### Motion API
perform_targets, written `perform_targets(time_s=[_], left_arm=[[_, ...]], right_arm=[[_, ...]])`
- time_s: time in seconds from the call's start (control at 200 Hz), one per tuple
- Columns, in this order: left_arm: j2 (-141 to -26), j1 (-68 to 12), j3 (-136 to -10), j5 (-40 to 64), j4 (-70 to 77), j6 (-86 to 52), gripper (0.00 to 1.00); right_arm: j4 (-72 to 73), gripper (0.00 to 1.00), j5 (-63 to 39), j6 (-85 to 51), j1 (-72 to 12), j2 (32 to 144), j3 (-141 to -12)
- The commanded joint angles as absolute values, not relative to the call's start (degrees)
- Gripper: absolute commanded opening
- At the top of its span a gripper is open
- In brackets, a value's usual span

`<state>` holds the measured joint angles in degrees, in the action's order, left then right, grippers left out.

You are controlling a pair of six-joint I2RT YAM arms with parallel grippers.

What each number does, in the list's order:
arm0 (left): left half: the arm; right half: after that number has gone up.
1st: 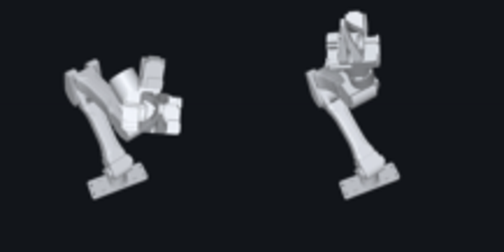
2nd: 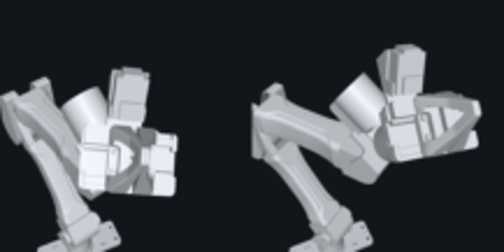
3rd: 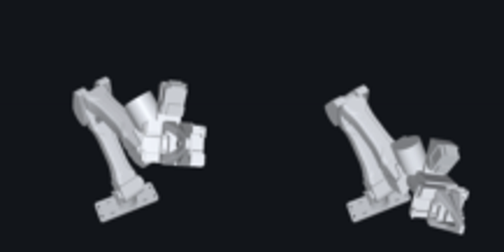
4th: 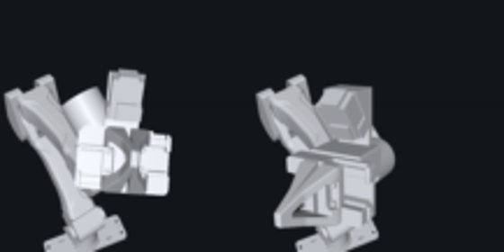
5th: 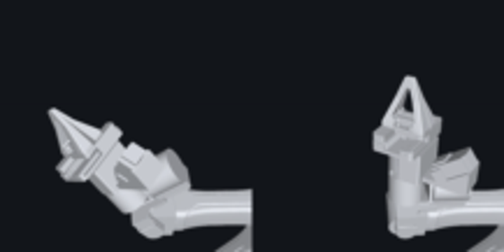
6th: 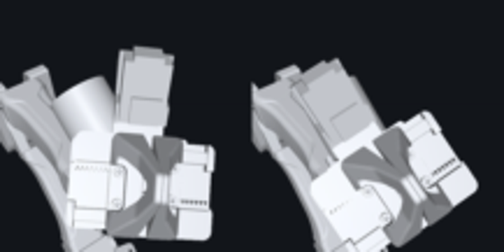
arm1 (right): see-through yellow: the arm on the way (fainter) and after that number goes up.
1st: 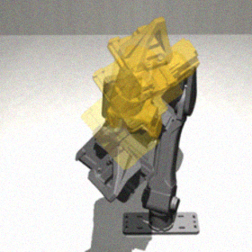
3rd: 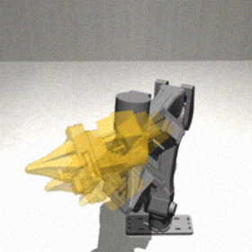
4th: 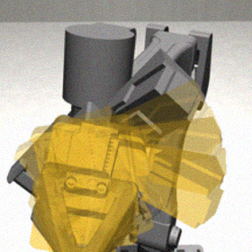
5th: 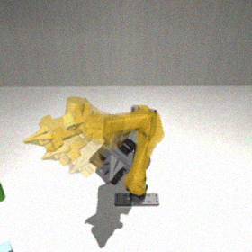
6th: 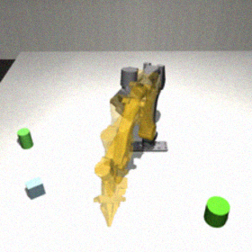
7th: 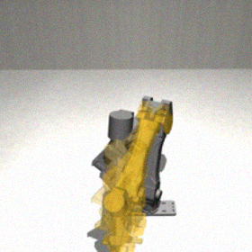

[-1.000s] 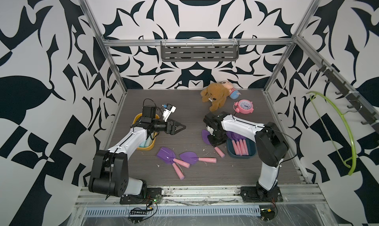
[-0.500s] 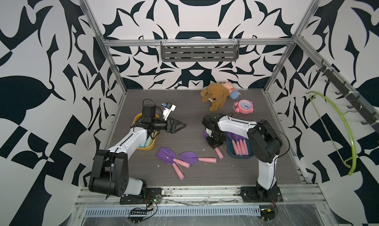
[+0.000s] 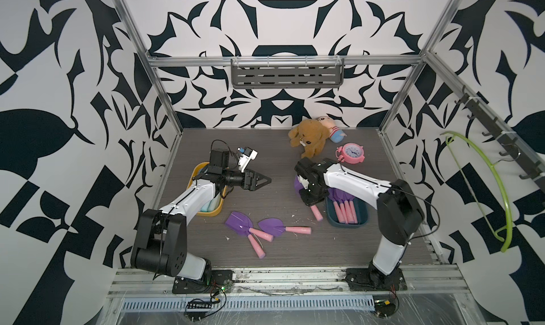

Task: Sort the small shovels by color and place them into the storage box
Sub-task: Place the shovel in the storage box.

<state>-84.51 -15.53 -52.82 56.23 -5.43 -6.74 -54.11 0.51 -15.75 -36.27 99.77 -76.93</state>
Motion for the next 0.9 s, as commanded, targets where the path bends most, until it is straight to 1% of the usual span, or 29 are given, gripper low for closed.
perform_targets(time_s=[0.0,0.215,0.3,0.65,0.825,0.895], left_arm=[[-85.87,-17.92,-56.33,54.55,-9.44,-4.96,0.9],[-87.68,-21.51,-58.37,53.18,-11.86,-3.3,0.9],[-87.78,-21.53,-58.29,52.65,-11.95,-3.1,0.9],[-88.01,-21.53,-58.34,51.94,-13.18,-2.2,0.9],[-88.56,-21.53,-58.36,52.02,-13.18,-2.29,0.9],[-88.83,-21.53,-58.52,52.11,-13.27,-2.29,0.9]], right_arm=[[-58.53,0.0,2.2,-14.96,-31.93,93.54,-77.17],[-58.89,0.0,-1.92,-13.72,-18.92,86.47,-70.37],[-58.19,0.01,-3.38,-14.34,-16.0,86.21,-68.92],[-50.51,0.02,-9.56,-19.1,-15.73,92.09,-64.43],[-49.0,0.06,-10.03,-19.58,-15.73,93.56,-63.09],[-48.91,0.1,-9.76,-19.51,-15.74,94.16,-62.77]])
